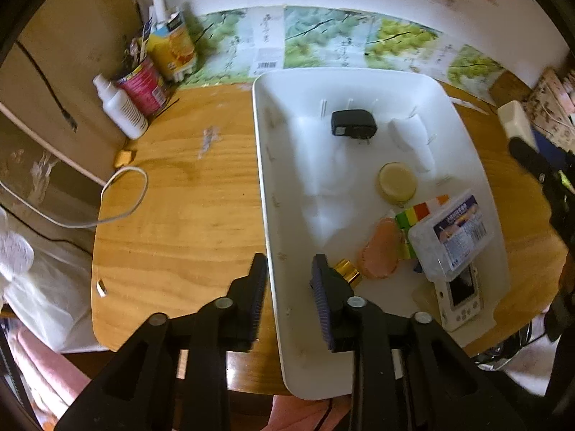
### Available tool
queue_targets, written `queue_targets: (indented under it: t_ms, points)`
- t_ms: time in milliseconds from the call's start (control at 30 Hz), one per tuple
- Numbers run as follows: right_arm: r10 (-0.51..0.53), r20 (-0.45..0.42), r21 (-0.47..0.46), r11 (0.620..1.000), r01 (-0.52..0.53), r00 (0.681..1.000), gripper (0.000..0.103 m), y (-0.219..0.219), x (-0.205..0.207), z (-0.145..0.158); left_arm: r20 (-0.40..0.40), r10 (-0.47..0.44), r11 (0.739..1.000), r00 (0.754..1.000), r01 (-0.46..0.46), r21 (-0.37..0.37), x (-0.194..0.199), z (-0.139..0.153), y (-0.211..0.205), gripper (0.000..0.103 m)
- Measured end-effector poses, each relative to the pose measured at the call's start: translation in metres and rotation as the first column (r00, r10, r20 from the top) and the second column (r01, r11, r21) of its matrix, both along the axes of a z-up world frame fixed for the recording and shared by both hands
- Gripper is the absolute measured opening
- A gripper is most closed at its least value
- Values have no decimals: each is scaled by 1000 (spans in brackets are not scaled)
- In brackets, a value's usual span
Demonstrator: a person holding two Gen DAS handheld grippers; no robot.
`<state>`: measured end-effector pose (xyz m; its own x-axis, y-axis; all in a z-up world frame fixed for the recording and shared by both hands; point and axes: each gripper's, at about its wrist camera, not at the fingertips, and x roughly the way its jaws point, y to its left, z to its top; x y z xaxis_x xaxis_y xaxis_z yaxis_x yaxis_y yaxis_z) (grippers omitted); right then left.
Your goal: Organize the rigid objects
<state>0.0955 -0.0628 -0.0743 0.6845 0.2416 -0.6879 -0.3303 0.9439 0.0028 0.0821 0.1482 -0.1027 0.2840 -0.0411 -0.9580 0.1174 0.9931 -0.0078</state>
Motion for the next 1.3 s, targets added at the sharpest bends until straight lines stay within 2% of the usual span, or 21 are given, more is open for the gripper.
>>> queue_targets:
  t_ms: [133, 167, 233, 400, 467, 633, 700, 867, 967, 1133, 1300]
  points:
    - [-11, -32, 40, 999, 12, 999, 45, 22, -19, 1, 31, -66, 998, 997, 66, -8, -7, 6, -2, 45]
    - [-19, -41, 43, 999, 21, 999, 48, 27, -25, 1, 33, -74, 997, 997, 74, -7, -8, 7, -3, 45]
    - [-30, -46, 42, 999, 31, 999, 63, 32, -34, 1, 45, -94, 995, 995, 95, -7, -13, 10, -8, 49]
    - [-60, -58, 61, 996, 64, 996, 75, 27, -58, 10, 72, -109, 994, 992, 109, -2, -24, 18, -23, 56]
    - [-89, -68, 65, 994, 94, 994, 80, 18, -66, 14, 89, -99, 995, 991, 99, 3, -29, 22, -32, 57]
    - [-127, -111, 84, 987, 136, 986, 82, -10, -87, 23, 137, -30, 999, 990, 32, -10, -44, 36, -61, 58]
    - [-138, -133, 93, 984, 151, 982, 85, -26, -98, 29, 148, 0, 1000, 989, 2, -15, -52, 41, -73, 59]
    - [-155, -160, 120, 977, 175, 975, 89, -61, -128, 42, 206, 42, 999, 978, -41, -10, -77, 55, -110, 59]
    - [-165, -176, 142, 971, 191, 970, 102, -82, -143, 50, 246, 76, 997, 966, -75, -13, -93, 63, -129, 65]
    - [-208, -215, 134, 961, 240, 954, 102, -108, -163, 56, 301, 88, 996, 949, -94, 3, -116, 76, -155, 69]
    - [-254, -247, 109, 952, 287, 935, 102, -124, -177, 51, 371, 101, 993, 923, -118, 22, -132, 90, -166, 84]
